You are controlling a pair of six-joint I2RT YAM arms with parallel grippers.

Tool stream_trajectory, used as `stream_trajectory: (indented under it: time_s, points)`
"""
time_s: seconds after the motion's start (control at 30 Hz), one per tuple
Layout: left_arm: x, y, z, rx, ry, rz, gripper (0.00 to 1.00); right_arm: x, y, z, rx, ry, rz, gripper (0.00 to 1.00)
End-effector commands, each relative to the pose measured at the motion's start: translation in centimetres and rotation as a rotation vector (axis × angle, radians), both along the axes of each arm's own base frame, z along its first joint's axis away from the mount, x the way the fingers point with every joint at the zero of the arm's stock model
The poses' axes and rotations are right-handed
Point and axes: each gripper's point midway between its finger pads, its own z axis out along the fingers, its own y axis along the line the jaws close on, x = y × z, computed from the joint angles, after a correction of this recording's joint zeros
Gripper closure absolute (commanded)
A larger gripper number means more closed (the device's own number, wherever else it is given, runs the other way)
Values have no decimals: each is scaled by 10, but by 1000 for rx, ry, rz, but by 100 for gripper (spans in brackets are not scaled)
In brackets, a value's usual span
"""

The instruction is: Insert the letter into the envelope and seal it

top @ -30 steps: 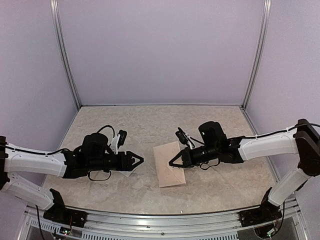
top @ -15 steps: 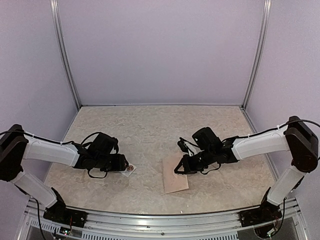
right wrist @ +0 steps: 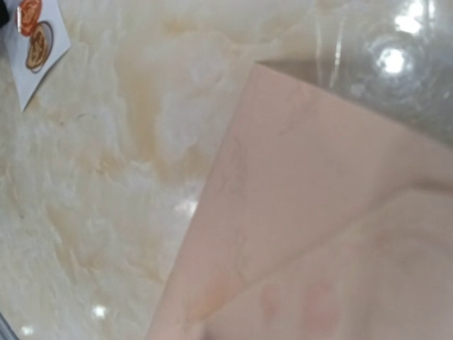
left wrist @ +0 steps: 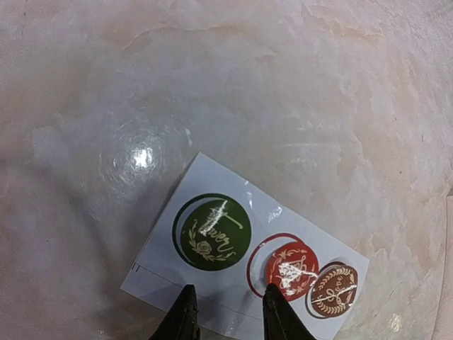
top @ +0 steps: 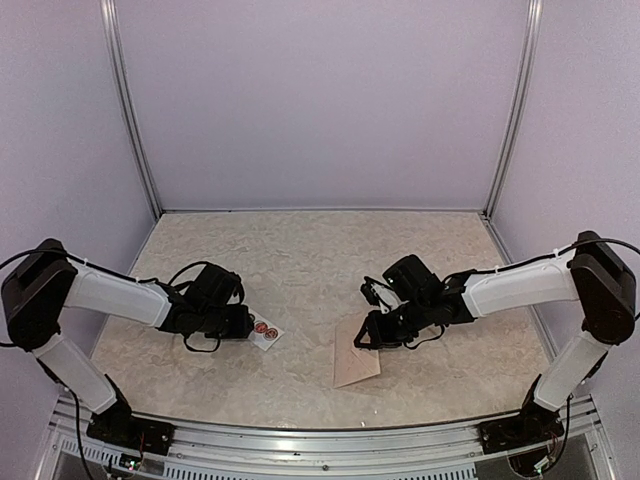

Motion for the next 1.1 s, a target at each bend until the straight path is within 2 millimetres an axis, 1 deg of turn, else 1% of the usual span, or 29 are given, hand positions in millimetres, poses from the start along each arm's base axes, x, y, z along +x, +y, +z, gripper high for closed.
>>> stream_trajectory:
  time_s: [0.0,0.23,0.3,0.37,0.43,0.67,0.7,0.87,1.07]
  points:
    - [8,-2,5,0,-23,5,70,5,-1,-2,-15,1,-15,77]
    - [16,-8,32,-32,-98,16,66,5,-1,-2,-11,5,-15,79]
    - [18,-14,41,-56,-123,8,66,5,-1,-2,-11,5,-14,79]
    - [19,-20,43,-77,-125,-4,66,5,0,-3,-9,6,-14,80]
    - [20,-25,38,-79,-106,-15,70,5,1,-4,-9,9,-10,80]
    - [20,-37,17,-71,-48,-41,73,4,0,-4,-10,10,-9,80]
    - [21,-39,17,-74,-46,-42,74,4,0,-4,-12,10,-10,80]
    - [22,-38,6,-42,-24,-28,74,4,-2,-5,-15,10,-13,81]
    - [20,-38,1,-25,-11,-14,74,3,-2,-6,-19,10,-12,81]
